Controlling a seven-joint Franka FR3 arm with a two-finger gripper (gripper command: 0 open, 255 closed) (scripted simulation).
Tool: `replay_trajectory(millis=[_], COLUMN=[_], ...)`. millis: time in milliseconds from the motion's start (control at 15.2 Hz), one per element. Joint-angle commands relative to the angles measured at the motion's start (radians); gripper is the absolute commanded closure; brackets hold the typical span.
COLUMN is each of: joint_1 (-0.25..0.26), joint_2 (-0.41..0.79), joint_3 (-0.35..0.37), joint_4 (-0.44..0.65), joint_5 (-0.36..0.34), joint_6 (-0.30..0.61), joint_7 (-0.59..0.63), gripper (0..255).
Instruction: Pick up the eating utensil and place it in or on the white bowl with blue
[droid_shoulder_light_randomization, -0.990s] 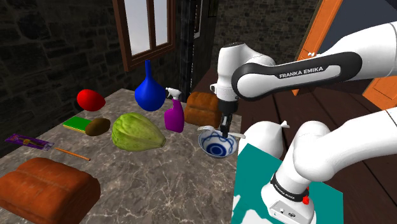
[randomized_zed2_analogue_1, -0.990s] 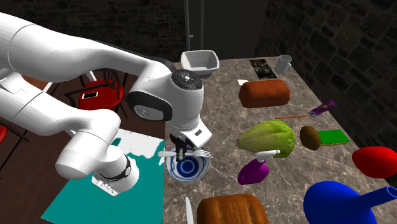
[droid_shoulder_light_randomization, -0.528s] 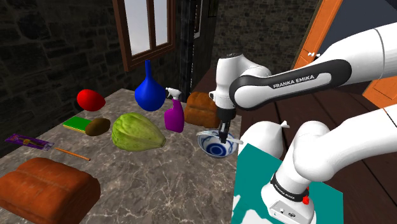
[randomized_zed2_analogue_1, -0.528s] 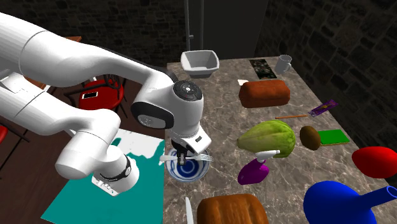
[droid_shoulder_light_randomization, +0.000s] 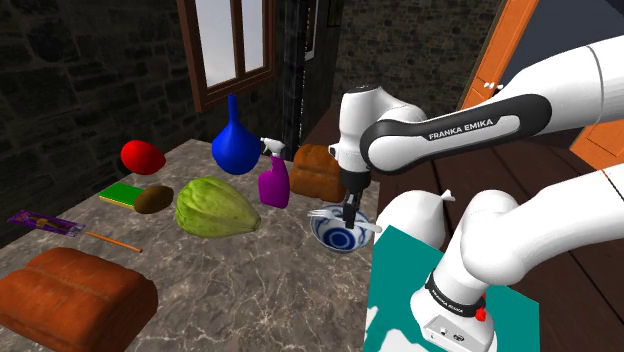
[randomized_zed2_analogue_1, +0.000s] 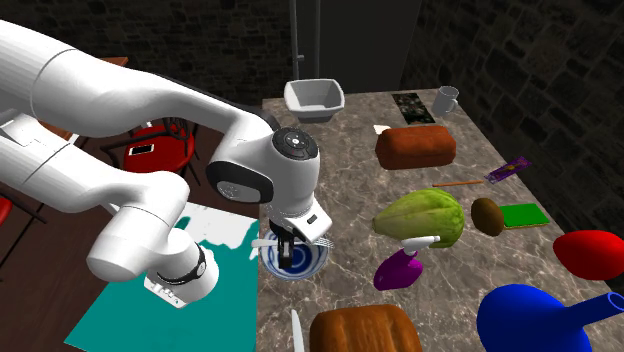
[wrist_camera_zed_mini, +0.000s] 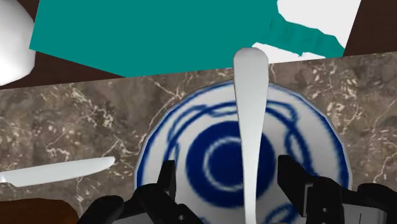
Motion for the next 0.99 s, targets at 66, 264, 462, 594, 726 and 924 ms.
replay_trajectory(millis=[66, 264, 462, 594, 726, 924], joint_1=[0.0, -0.001, -0.003, -0.003, -0.003, -0.003], joint_2=[0.0, -0.009, -0.025, -0.025, -0.025, -0.025], joint_3=[0.0, -0.003, -0.009, -0.009, -0.009, -0.009], joint_4=[-0.001, 0.029, 0.114, 0.114, 0.114, 0.114], joint_5=[0.0, -0.002, -0.008, -0.008, -0.008, -0.008], joint_6=[0.0, -0.039, -0.139, -0.139, -0.14, -0.139], joint_7=[0.0, 0.0, 0.001, 0.001, 0.001, 0.001], gripper=[0, 0, 0, 0, 0, 0])
